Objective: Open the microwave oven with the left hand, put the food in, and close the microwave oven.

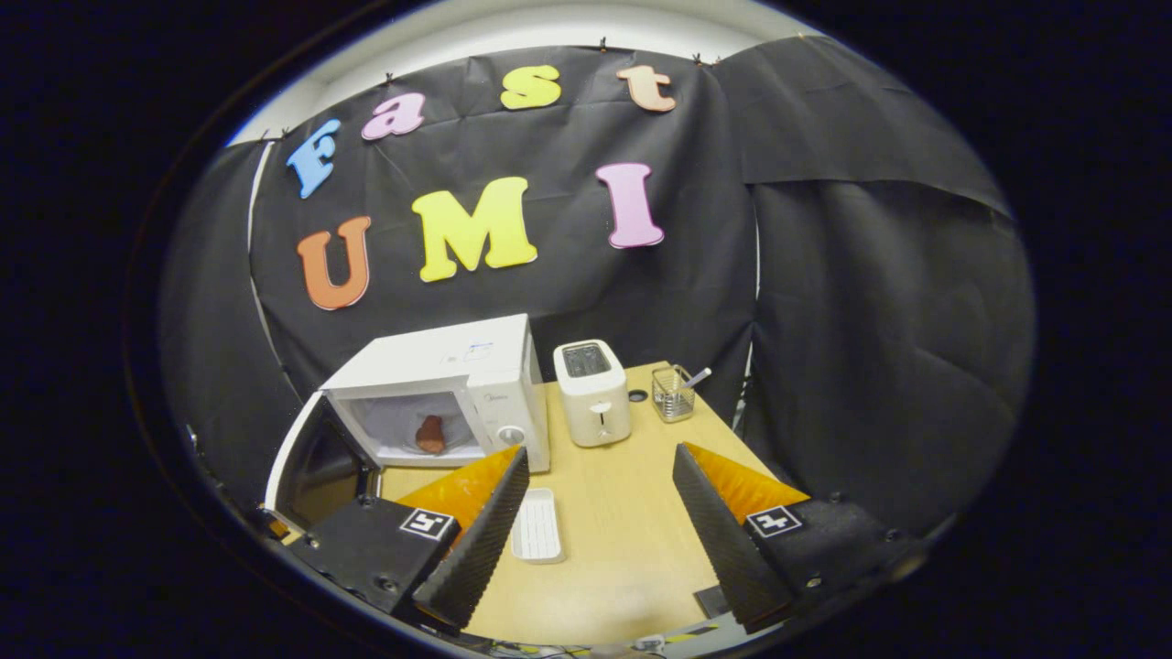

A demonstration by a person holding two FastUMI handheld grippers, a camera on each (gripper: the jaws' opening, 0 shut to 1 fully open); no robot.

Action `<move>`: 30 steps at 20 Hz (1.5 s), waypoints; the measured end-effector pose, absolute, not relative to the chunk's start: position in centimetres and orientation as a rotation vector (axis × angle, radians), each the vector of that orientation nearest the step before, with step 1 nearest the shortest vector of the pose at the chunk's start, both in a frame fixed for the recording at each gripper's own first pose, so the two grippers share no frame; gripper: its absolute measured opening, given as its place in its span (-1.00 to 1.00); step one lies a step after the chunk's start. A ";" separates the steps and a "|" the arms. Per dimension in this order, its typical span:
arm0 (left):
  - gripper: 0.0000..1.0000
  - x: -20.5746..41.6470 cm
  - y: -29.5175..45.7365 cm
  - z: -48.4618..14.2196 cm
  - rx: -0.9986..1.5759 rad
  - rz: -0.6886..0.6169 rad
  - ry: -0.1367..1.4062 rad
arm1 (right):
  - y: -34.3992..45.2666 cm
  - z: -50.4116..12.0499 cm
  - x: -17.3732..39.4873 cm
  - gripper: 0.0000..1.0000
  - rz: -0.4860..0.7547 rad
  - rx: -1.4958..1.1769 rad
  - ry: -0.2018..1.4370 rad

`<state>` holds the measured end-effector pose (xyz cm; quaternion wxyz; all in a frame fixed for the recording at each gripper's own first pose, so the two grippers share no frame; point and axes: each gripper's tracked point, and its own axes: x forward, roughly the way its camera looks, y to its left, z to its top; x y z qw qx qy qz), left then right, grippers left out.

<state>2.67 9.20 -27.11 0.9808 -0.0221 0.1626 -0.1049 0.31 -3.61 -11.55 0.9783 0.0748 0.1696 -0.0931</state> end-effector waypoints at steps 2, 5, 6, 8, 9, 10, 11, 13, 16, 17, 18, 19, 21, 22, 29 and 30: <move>-1.00 2.9 6.7 -26.9 -0.030 -0.252 0.327 | -4.6 -11.8 0.0 1.00 -0.192 0.153 0.349; -1.00 2.9 3.1 -26.4 -0.013 -0.318 0.319 | -6.1 -11.8 -0.1 1.00 -0.200 0.172 0.354; -1.00 3.0 1.9 -26.2 -0.004 -0.337 0.316 | -6.7 -11.8 -0.3 1.00 -0.203 0.176 0.354; -1.00 3.6 -0.2 -26.1 0.007 -0.365 0.311 | -7.9 -11.7 -0.6 1.00 -0.215 0.174 0.352; -1.00 3.9 -1.2 -26.1 0.006 -0.376 0.313 | -8.6 -11.7 -0.8 1.00 -0.221 0.173 0.353; -1.00 4.4 -2.1 -26.1 0.004 -0.383 0.312 | -9.1 -11.7 -1.0 1.00 -0.223 0.172 0.356; -1.00 4.8 -2.9 -26.2 0.005 -0.389 0.316 | -9.6 -11.7 -1.1 1.00 -0.223 0.170 0.358; -1.00 5.8 -4.8 -25.9 0.006 -0.402 0.312 | -10.9 -11.9 -1.4 1.00 -0.231 0.166 0.363; -1.00 7.3 -7.2 -25.1 0.007 -0.422 0.298 | -12.1 -12.2 -1.3 1.00 -0.235 0.167 0.381; -1.00 7.9 -8.1 -24.9 0.006 -0.432 0.288 | -12.4 -12.2 -1.1 1.00 -0.235 0.162 0.387; -1.00 8.5 -8.9 -24.6 0.003 -0.440 0.282 | -12.7 -12.6 -0.8 1.00 -0.238 0.155 0.396; -1.00 9.1 -9.7 -24.4 0.003 -0.447 0.277 | -12.9 -12.6 -0.6 1.00 -0.239 0.150 0.400; -1.00 10.4 -11.1 -24.4 0.004 -0.459 0.271 | -13.0 -12.4 -0.2 1.00 -0.238 0.157 0.399; -1.00 11.2 -11.8 -24.5 0.004 -0.466 0.273 | -13.1 -12.4 -0.3 1.00 -0.239 0.156 0.399; -1.00 15.8 -15.0 -24.7 -0.001 -0.484 0.272 | -14.7 -12.2 -0.7 1.00 -0.290 0.162 0.401; -1.00 16.4 -15.3 -24.8 -0.007 -0.480 0.279 | -14.9 -12.3 -0.7 1.00 -0.295 0.167 0.403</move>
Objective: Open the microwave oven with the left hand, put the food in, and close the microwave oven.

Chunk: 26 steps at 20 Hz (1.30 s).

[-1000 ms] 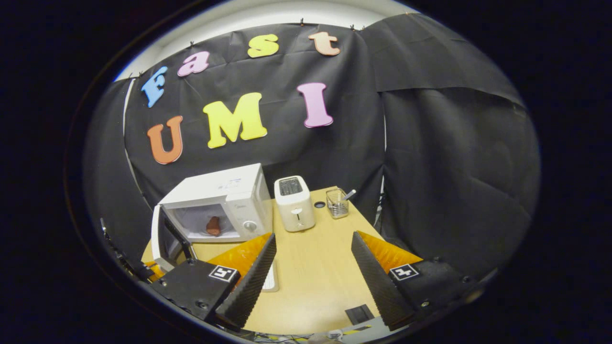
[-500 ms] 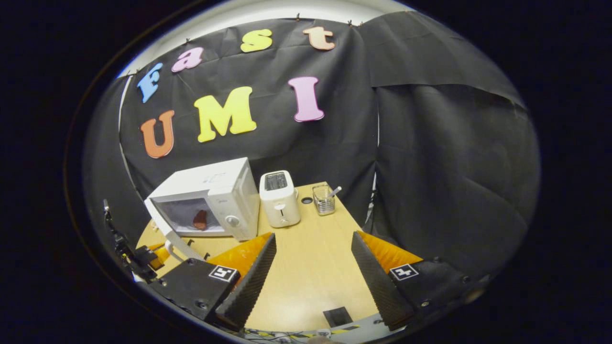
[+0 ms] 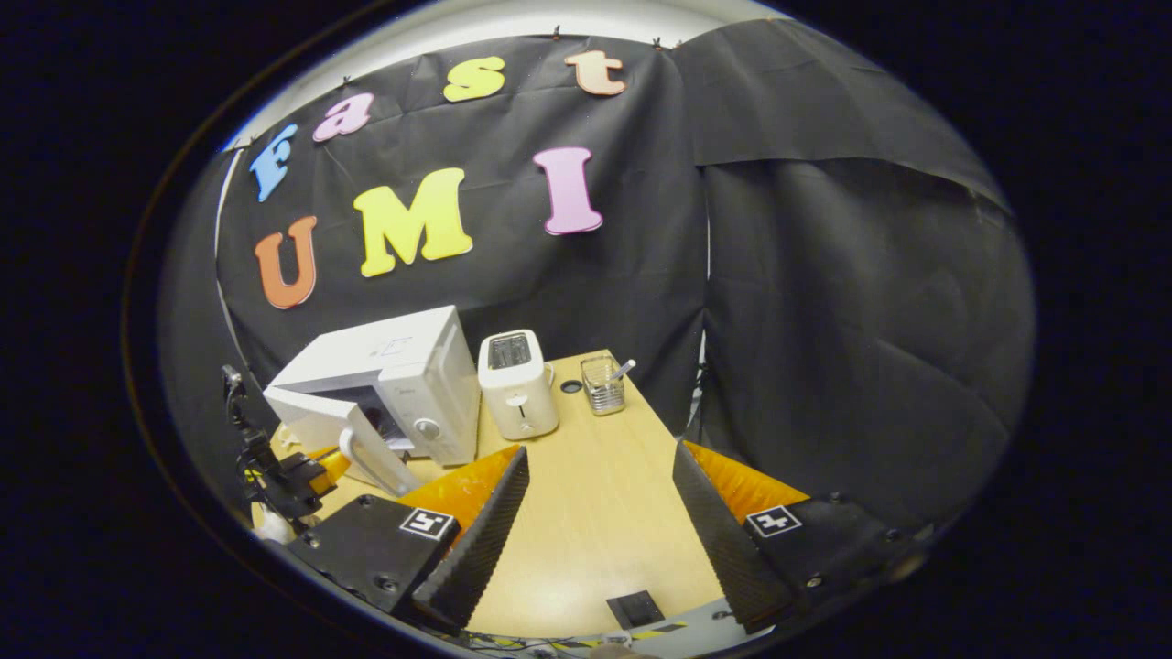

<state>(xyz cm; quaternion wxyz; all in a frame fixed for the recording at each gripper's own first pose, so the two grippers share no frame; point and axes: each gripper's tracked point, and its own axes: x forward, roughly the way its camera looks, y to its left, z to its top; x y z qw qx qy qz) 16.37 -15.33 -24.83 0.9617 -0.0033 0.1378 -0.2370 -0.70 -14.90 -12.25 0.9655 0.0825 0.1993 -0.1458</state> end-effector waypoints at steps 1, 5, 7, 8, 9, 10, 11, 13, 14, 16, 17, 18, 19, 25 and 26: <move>-0.78 16.9 -15.5 -24.8 -0.005 -0.475 0.276 | -15.1 -12.3 -0.6 1.00 -0.301 0.170 0.406; -1.00 18.8 -16.4 -24.8 -0.003 -0.474 0.279 | -15.7 -12.8 -0.3 1.00 -0.318 0.174 0.423; -1.00 19.6 -16.8 -24.8 -0.009 -0.470 0.279 | -15.9 -12.7 0.1 1.00 -0.321 0.178 0.422; -1.00 20.2 -16.8 -24.7 -0.010 -0.462 0.279 | -15.9 -12.9 0.2 1.00 -0.322 0.182 0.423; -1.00 20.6 -16.7 -24.7 -0.015 -0.448 0.279 | -15.7 -13.0 0.3 1.00 -0.319 0.185 0.428; -1.00 21.0 -16.8 -24.7 -0.026 -0.440 0.285 | -15.8 -13.1 0.4 1.00 -0.320 0.187 0.431; -1.00 21.4 -16.9 -24.6 -0.039 -0.432 0.285 | -15.8 -13.1 0.5 1.00 -0.320 0.188 0.430; -1.00 22.1 -17.0 -24.4 -0.051 -0.423 0.287 | -15.9 -13.0 0.7 1.00 -0.325 0.185 0.427; -1.00 22.1 -17.1 -24.5 -0.061 -0.425 0.289 | -16.0 -13.0 0.8 1.00 -0.327 0.186 0.425; -1.00 22.2 -17.2 -24.5 -0.060 -0.424 0.285 | -16.0 -13.1 0.8 1.00 -0.328 0.191 0.423; -1.00 22.3 -17.3 -24.6 -0.062 -0.421 0.282 | -16.0 -13.2 0.9 1.00 -0.330 0.194 0.424; -1.00 22.5 -17.3 -24.5 -0.061 -0.415 0.280 | -16.1 -13.3 1.0 1.00 -0.331 0.197 0.426; -1.00 22.9 -17.4 -24.5 -0.051 -0.409 0.268 | -16.0 -13.3 1.0 1.00 -0.328 0.200 0.427; -1.00 23.0 -17.4 -25.0 -0.037 -0.402 0.294 | -15.8 -13.0 1.2 1.00 -0.316 0.189 0.421; -1.00 23.0 -17.2 -25.1 -0.028 -0.392 0.301 | -15.7 -13.0 1.2 1.00 -0.314 0.192 0.418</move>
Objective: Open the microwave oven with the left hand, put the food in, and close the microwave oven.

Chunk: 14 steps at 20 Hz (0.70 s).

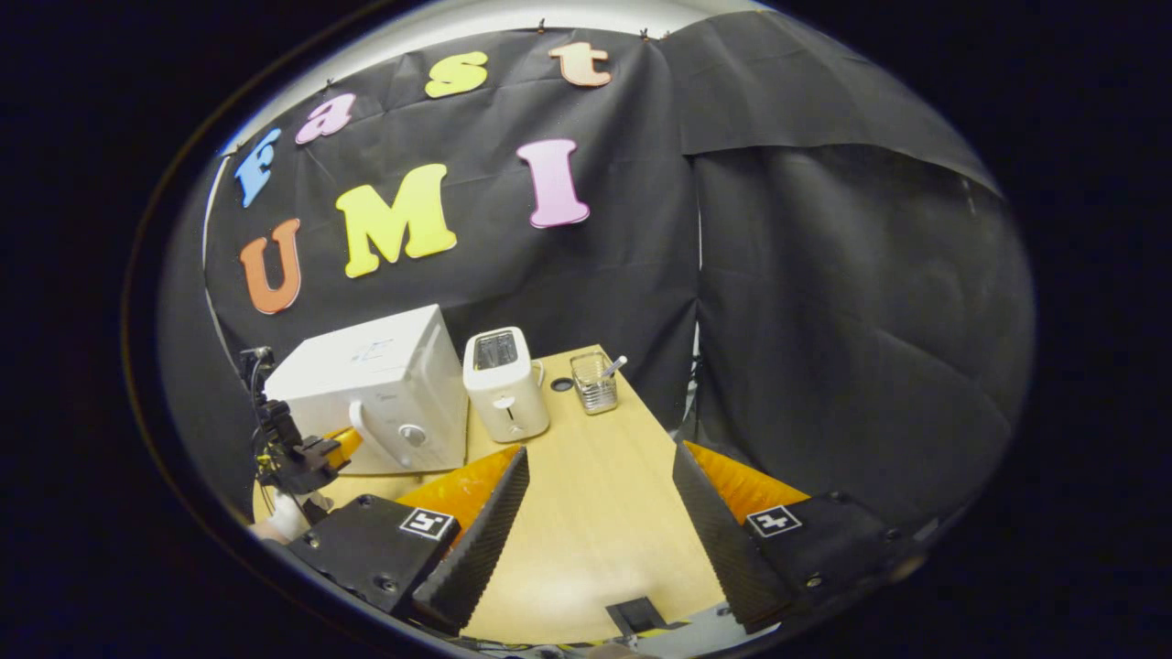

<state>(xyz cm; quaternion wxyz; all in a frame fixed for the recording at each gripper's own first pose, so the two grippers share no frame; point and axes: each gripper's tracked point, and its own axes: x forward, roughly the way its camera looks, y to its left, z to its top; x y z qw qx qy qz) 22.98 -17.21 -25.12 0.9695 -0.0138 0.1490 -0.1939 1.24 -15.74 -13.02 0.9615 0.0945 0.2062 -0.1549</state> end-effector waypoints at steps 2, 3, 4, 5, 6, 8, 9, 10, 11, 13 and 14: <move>-1.00 23.0 -16.4 -25.2 -0.016 -0.358 0.307 | -15.3 -13.0 1.4 1.00 -0.301 0.193 0.413; -1.00 22.9 -16.1 -25.2 -0.009 -0.351 0.314 | -15.2 -13.0 1.4 1.00 -0.297 0.191 0.412; -0.77 22.6 -15.6 -25.1 -0.002 -0.340 0.315 | -15.0 -12.9 1.5 1.00 -0.289 0.190 0.410; -1.00 22.1 -15.1 -24.6 -0.001 -0.334 0.308 | -14.8 -12.8 1.6 1.00 -0.285 0.189 0.404; -1.00 21.5 -14.6 -23.9 -0.006 -0.329 0.298 | -14.5 -12.6 1.7 1.00 -0.278 0.189 0.400; -1.00 19.6 -13.7 -22.3 -0.013 -0.333 0.281 | -13.7 -12.3 2.2 1.00 -0.258 0.190 0.388; -0.88 18.7 -13.6 -21.7 -0.016 -0.355 0.276 | -13.2 -12.1 2.4 1.00 -0.246 0.188 0.384; -0.08 17.4 -13.3 -21.0 -0.018 -0.368 0.273 | -12.6 -11.8 2.6 1.00 -0.233 0.185 0.375; 0.72 16.2 -12.3 -20.1 -0.013 -0.357 0.258 | -11.9 -11.4 2.8 1.00 -0.220 0.181 0.362; 0.92 14.3 -9.9 -18.4 0.019 -0.311 0.225 | -10.7 -10.6 3.3 1.00 -0.189 0.167 0.337; 0.92 13.3 -8.8 -17.7 0.022 -0.289 0.221 | -10.1 -10.0 3.6 1.00 -0.177 0.157 0.318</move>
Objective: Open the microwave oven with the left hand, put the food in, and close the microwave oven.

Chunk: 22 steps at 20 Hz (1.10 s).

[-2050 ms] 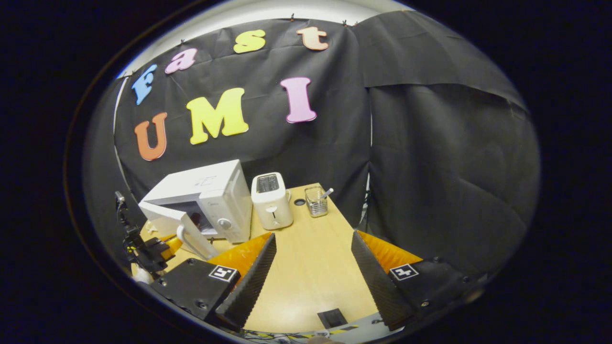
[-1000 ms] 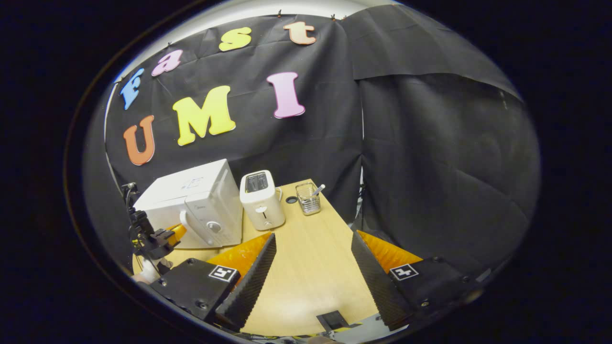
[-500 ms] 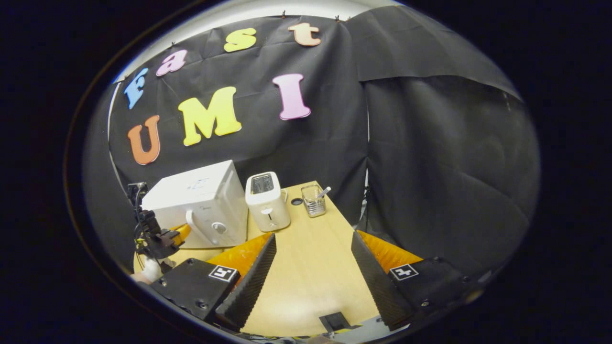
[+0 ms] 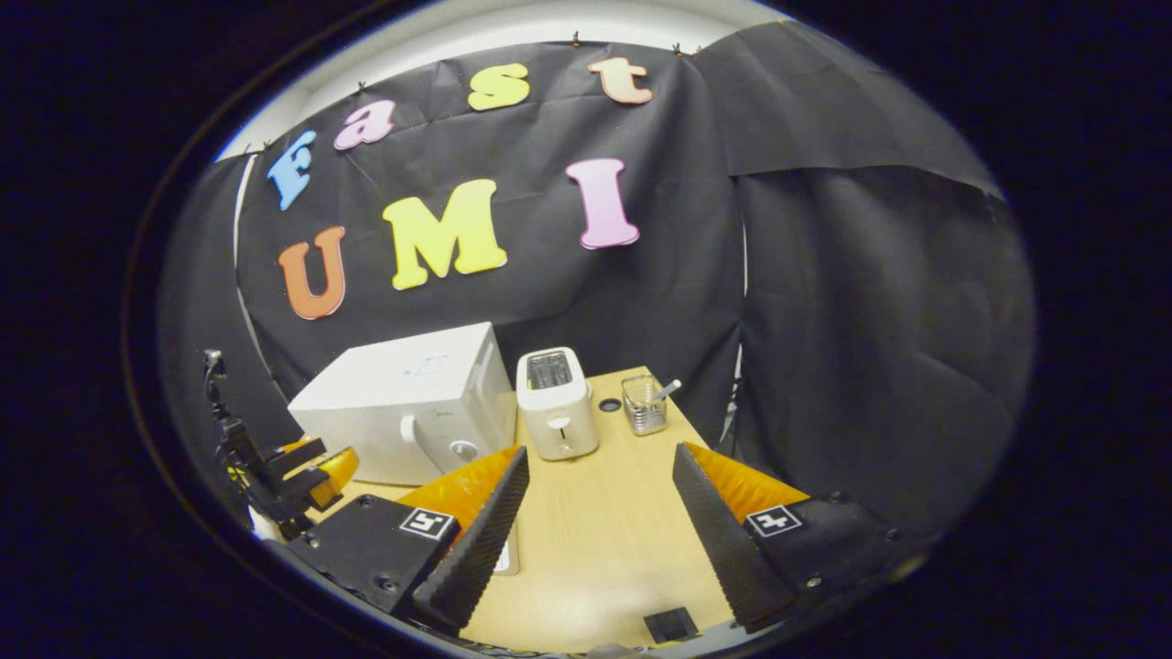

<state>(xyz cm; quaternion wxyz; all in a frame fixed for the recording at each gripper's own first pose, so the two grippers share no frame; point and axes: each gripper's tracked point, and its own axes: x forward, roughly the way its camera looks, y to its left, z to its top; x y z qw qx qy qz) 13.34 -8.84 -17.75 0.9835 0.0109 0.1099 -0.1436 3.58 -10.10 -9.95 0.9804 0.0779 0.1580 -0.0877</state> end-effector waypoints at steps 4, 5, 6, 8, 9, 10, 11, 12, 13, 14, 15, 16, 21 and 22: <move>0.92 9.2 -5.0 -14.0 0.002 -0.221 0.196 | -6.8 -7.2 4.1 1.00 -0.118 0.127 0.247; 0.92 8.2 -3.9 -13.1 -0.004 -0.199 0.197 | -5.7 -6.5 4.1 1.00 -0.102 0.121 0.230; 0.92 7.2 -3.6 -11.8 -0.012 -0.205 0.182 | -4.8 -5.7 4.0 1.00 -0.087 0.114 0.207; 0.93 5.7 -2.2 -9.2 -0.018 -0.201 0.141 | -2.8 -4.3 3.7 1.00 -0.060 0.098 0.172; 0.93 5.1 -1.2 -8.1 -0.012 -0.186 0.128 | -1.9 -3.5 3.4 1.00 -0.051 0.094 0.155; 0.92 4.6 -0.2 -6.9 -0.013 -0.169 0.111 | -1.0 -3.0 3.2 1.00 -0.040 0.090 0.141; 0.92 4.0 0.6 -5.8 -0.020 -0.160 0.097 | -0.1 -2.2 2.9 1.00 -0.026 0.088 0.123; 0.93 3.3 1.3 -4.8 -0.027 -0.149 0.080 | 0.6 -1.5 2.5 1.00 -0.021 0.086 0.102; 0.92 2.9 2.4 -4.1 -0.029 -0.123 0.067 | 1.2 -0.7 2.2 1.00 -0.014 0.084 0.082; 0.92 2.6 3.3 -3.6 -0.032 -0.105 0.062 | 1.9 -0.4 2.0 0.80 -0.007 0.080 0.077; 0.92 2.2 3.8 -2.9 -0.042 -0.098 0.051 | 2.6 0.0 1.6 1.00 0.000 0.073 0.068; 0.92 1.8 4.0 -2.3 -0.052 -0.098 0.040 | 2.9 0.5 1.4 0.80 0.003 0.068 0.057; 0.92 0.6 5.3 -0.4 -0.059 -0.090 -0.003 | 3.9 1.8 0.4 1.00 0.001 0.054 0.035; 0.92 0.5 5.4 0.1 -0.062 -0.093 -0.015 | 3.9 2.0 0.4 1.00 0.001 0.051 0.031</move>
